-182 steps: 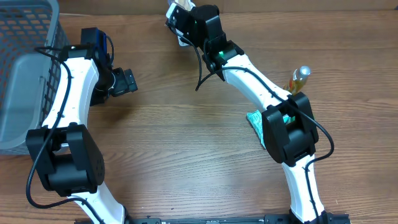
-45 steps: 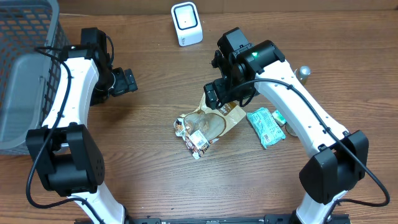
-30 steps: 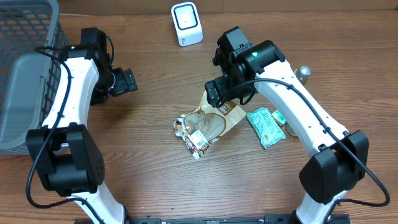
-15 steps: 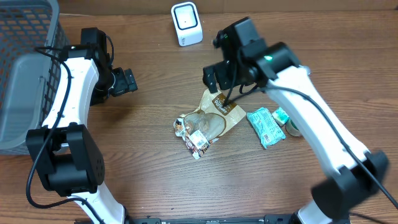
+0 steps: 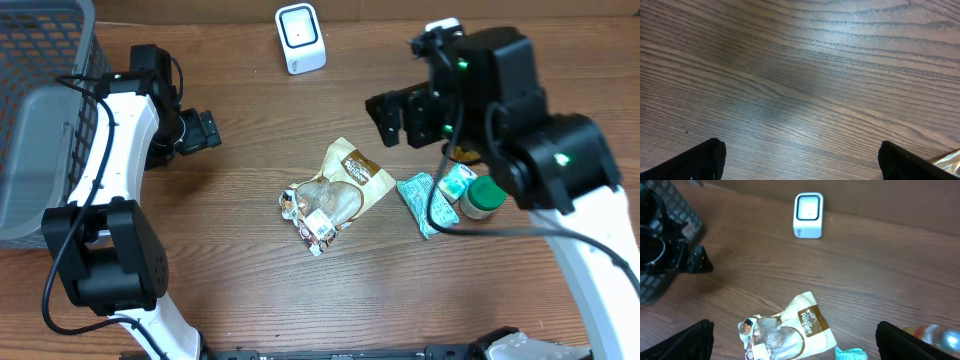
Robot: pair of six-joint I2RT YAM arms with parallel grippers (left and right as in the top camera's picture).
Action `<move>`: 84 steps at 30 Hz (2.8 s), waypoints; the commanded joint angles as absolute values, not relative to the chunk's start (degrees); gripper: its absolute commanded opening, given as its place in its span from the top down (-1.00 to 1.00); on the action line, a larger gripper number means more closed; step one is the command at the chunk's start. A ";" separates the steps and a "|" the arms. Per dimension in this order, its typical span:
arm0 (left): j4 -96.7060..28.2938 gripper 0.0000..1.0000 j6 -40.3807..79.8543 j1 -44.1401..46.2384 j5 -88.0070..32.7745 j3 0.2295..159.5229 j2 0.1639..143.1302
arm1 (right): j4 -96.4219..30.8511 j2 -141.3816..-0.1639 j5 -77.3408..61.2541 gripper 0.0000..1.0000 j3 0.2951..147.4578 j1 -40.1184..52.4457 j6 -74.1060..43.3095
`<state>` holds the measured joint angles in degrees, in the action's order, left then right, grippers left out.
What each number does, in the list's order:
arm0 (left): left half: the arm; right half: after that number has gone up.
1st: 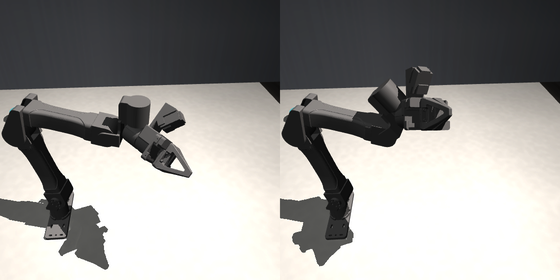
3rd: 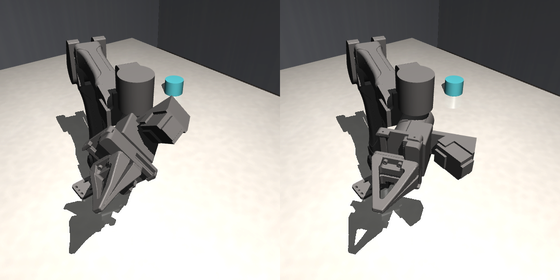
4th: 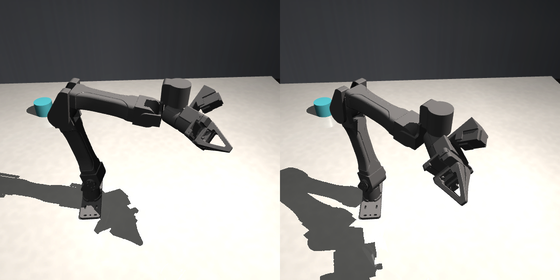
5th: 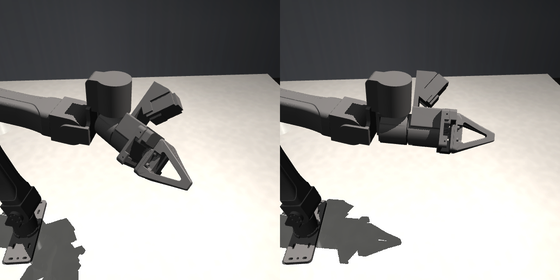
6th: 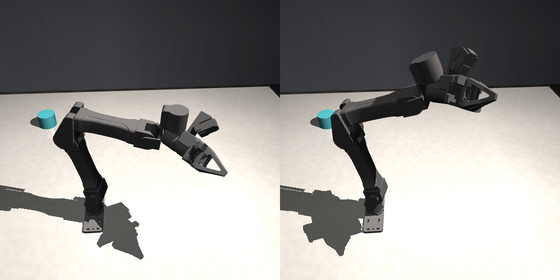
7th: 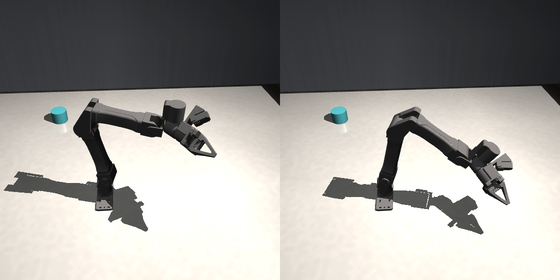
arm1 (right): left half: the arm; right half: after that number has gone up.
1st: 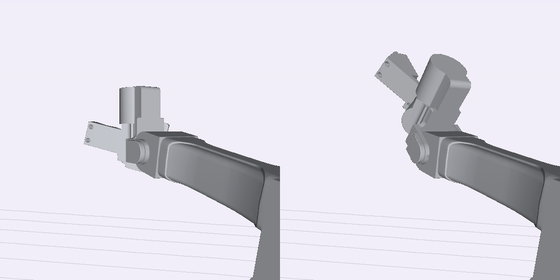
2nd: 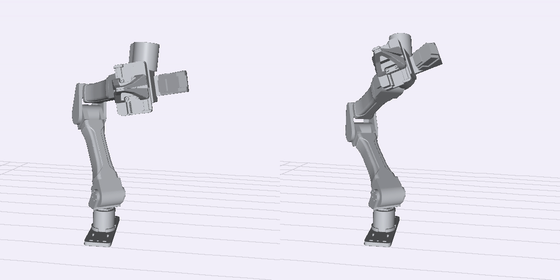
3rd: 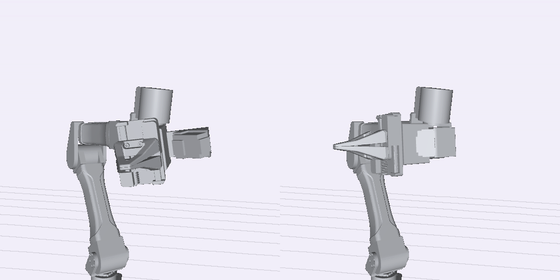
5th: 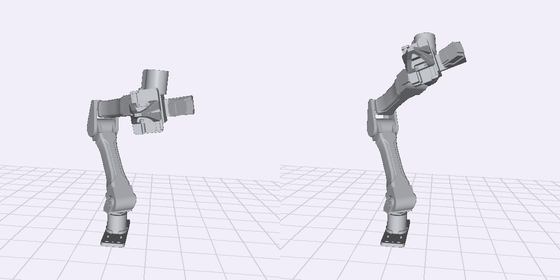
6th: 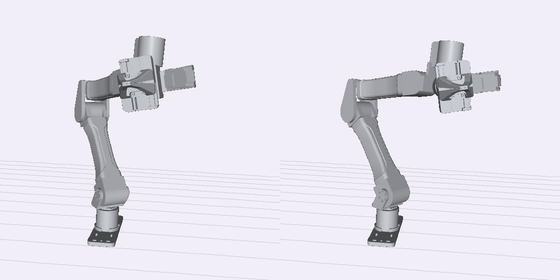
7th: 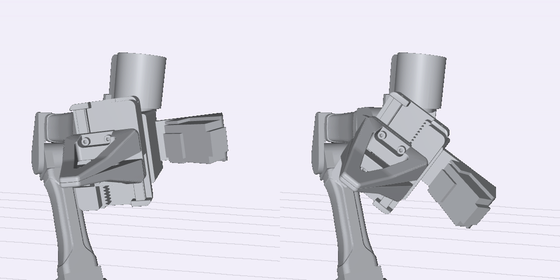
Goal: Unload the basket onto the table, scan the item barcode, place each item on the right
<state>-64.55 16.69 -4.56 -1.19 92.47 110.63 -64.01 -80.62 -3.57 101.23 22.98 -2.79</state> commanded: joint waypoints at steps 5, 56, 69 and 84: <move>-64.47 -0.99 16.73 -4.86 -0.64 93.47 110.04 | -67.88 -72.10 -3.03 -1.00 101.45 19.57 -2.55; -64.47 -0.99 16.73 -4.86 -0.64 93.47 110.04 | 10.94 -0.16 -6.31 -1.00 15.57 3.40 -1.28; -64.47 -0.99 16.73 -4.86 -0.62 93.47 110.04 | 14.39 -0.16 -8.86 -1.00 0.47 3.42 -1.54; -64.47 -0.99 16.73 -4.86 -0.64 93.47 110.04 | -3.86 -0.38 -8.67 -1.00 0.47 3.29 -1.52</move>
<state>-64.53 16.69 -4.56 -1.02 92.47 110.63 -4.10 -0.75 -8.75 1.04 3.73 -1.50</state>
